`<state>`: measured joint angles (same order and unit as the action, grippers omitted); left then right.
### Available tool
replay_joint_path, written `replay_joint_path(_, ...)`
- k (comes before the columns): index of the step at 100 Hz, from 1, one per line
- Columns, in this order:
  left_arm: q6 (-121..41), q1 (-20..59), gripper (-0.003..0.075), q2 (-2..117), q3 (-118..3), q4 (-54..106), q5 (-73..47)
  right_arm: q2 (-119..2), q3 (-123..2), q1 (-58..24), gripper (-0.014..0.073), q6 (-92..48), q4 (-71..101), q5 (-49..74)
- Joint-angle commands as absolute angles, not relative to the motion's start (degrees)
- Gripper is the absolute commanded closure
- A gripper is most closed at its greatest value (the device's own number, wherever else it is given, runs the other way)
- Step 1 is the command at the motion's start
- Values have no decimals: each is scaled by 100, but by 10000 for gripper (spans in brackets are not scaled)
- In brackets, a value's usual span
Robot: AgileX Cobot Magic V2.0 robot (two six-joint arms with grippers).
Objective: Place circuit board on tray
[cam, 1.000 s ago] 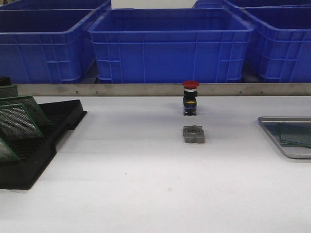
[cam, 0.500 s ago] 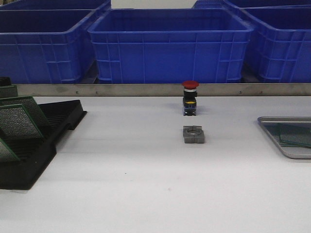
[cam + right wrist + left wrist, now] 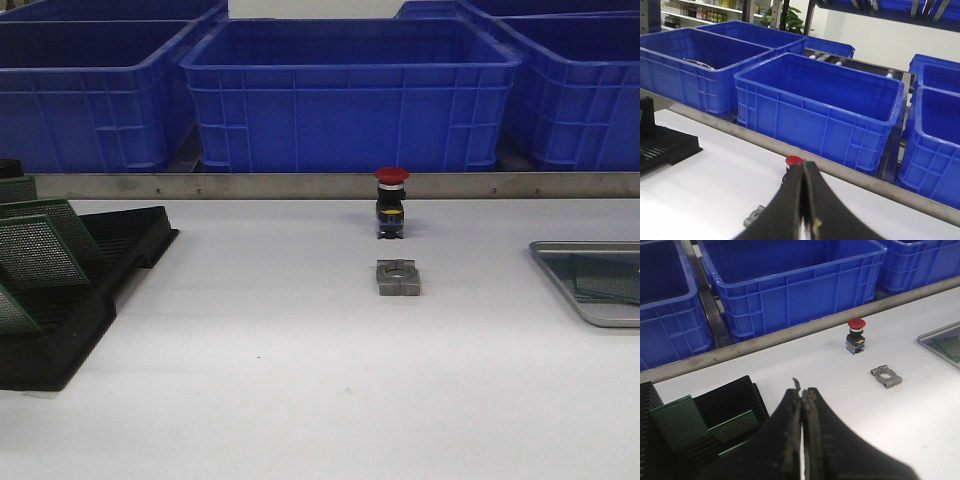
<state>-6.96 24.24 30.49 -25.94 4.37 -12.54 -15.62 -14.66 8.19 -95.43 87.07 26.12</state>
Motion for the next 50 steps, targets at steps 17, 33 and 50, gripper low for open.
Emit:
replay_joint_path(17, -642, 2417, 741, 1769, -1738, 581, -508, -929, -1453, 817, 655, -9603, 8949, 2689)
replay_joint_path(33, -642, 2417, 741, 1332, -1548, 581, -533, -929, -1453, 817, 655, -9603, 8949, 2816)
replay_joint_path(50, -642, 2417, 741, 1321, -1535, 581, -533, -929, -1453, 817, 655, -9603, 8949, 2828)
